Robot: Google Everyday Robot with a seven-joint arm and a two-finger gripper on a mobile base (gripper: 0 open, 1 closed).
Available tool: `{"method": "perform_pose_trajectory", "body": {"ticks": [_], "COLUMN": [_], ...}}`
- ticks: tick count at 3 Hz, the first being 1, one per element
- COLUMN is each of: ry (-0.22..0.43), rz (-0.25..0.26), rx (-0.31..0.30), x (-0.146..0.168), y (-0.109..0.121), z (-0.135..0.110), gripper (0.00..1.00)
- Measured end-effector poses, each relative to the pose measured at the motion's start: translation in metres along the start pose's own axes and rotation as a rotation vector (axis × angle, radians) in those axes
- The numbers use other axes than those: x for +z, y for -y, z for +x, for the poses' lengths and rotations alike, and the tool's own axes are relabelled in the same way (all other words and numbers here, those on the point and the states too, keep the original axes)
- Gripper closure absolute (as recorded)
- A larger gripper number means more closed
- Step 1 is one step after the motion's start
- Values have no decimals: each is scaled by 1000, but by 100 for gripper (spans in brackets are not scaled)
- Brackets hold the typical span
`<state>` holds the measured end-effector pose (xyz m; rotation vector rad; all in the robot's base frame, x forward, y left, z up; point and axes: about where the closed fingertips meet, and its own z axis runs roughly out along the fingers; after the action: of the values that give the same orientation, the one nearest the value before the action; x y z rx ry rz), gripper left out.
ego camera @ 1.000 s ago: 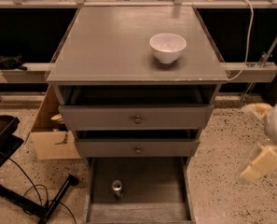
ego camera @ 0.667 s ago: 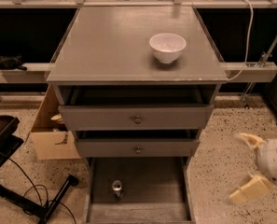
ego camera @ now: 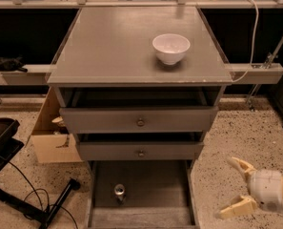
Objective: Pick redbull can from bottom drawer and place on counter
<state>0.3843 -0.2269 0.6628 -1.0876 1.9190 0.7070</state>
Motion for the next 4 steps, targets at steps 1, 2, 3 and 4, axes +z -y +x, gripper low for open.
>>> {"method": "perform_pose_trajectory", "body": {"ticks": [1,2,3,4], "ry": [45,51,55,102], "rz": [-20,-28,-21,-28], "rx": [85,96,68,-11], "x": [16,20,34,86], "y": [13,13,14,27], "z": [34,40,42,56], "gripper": [0,0,0,0]}}
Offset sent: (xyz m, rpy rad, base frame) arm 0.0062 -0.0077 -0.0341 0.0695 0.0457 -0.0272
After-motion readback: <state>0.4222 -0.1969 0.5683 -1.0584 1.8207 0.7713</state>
